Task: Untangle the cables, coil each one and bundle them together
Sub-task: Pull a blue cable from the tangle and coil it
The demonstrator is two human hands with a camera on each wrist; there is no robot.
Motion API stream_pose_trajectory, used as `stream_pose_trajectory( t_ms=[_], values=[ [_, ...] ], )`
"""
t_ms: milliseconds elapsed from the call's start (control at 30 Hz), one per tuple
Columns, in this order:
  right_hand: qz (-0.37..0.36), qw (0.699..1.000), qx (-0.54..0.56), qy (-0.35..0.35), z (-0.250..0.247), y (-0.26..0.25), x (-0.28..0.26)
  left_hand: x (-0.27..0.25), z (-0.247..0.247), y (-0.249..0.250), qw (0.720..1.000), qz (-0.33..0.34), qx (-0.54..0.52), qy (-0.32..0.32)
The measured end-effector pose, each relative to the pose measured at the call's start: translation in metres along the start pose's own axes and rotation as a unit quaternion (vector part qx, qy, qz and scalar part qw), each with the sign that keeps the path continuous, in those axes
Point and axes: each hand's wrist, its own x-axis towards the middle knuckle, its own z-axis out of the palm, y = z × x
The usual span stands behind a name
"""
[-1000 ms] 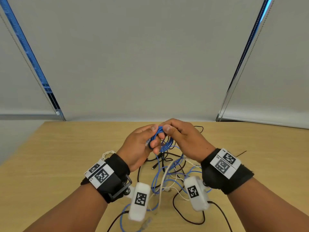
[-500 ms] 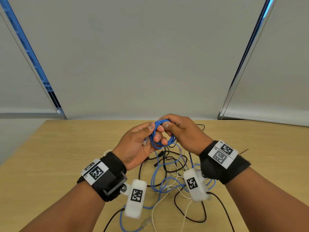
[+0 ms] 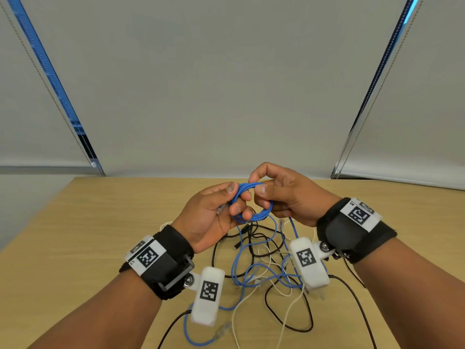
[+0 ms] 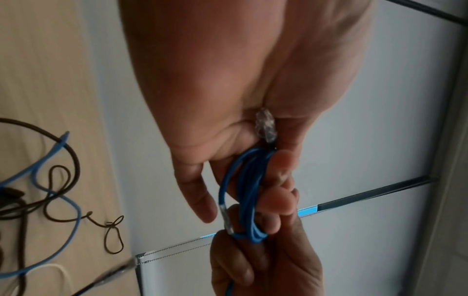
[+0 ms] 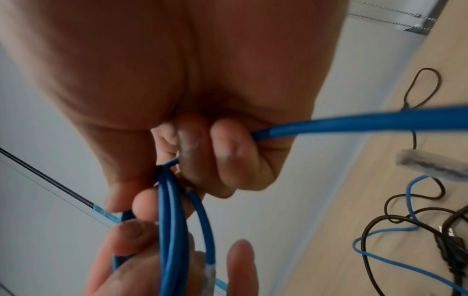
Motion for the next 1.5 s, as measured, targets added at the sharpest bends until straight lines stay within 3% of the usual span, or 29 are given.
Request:
stream_pose_trajectory(
  t_ms=[267,400,533,700,800,933,1100,1233,1400,1500],
  values=[
    [0.01,0.996,-0.08,0.041,-0.01,-0.021,-0.005,0.0,0.002,-0.007,1.0,-0.001,-0.02,0.016],
    [-0.01,0.973,-0.216,0.082,-0.015,-0.034,-0.007,-0.003,0.002,-0.013,1.0,-0.02,-0.009,0.016],
    [-0.049,0.958,-0.261,0.11,-0.016,-0.044,-0.009,-0.005,0.002,-0.013,0.999,-0.03,-0.001,0.011],
    [0.009,0.973,-0.22,0.064,-0.001,-0.029,-0.012,-0.004,0.004,-0.011,0.998,-0.005,-0.05,0.024],
    [-0.006,0.983,-0.176,0.048,0.009,-0.015,-0.011,-0.004,0.005,-0.011,0.998,0.006,-0.062,0.014],
    [0.008,0.994,-0.094,0.057,0.011,-0.007,-0.011,-0.009,0.004,-0.013,0.999,0.003,-0.037,-0.007],
    [0.024,0.999,0.016,-0.014,0.012,-0.004,-0.011,-0.014,0.005,-0.011,1.0,0.005,0.018,-0.015],
    [0.023,0.998,0.033,-0.042,0.009,-0.002,-0.013,-0.017,0.01,-0.013,1.0,0.007,0.029,-0.007],
    [0.016,0.999,0.033,0.006,0.002,0.005,-0.013,-0.016,0.012,-0.012,1.0,0.012,-0.026,-0.007],
    [0.015,0.998,0.044,0.053,-0.004,0.013,-0.017,-0.014,0.012,-0.008,0.995,0.035,-0.088,0.029]
  ],
)
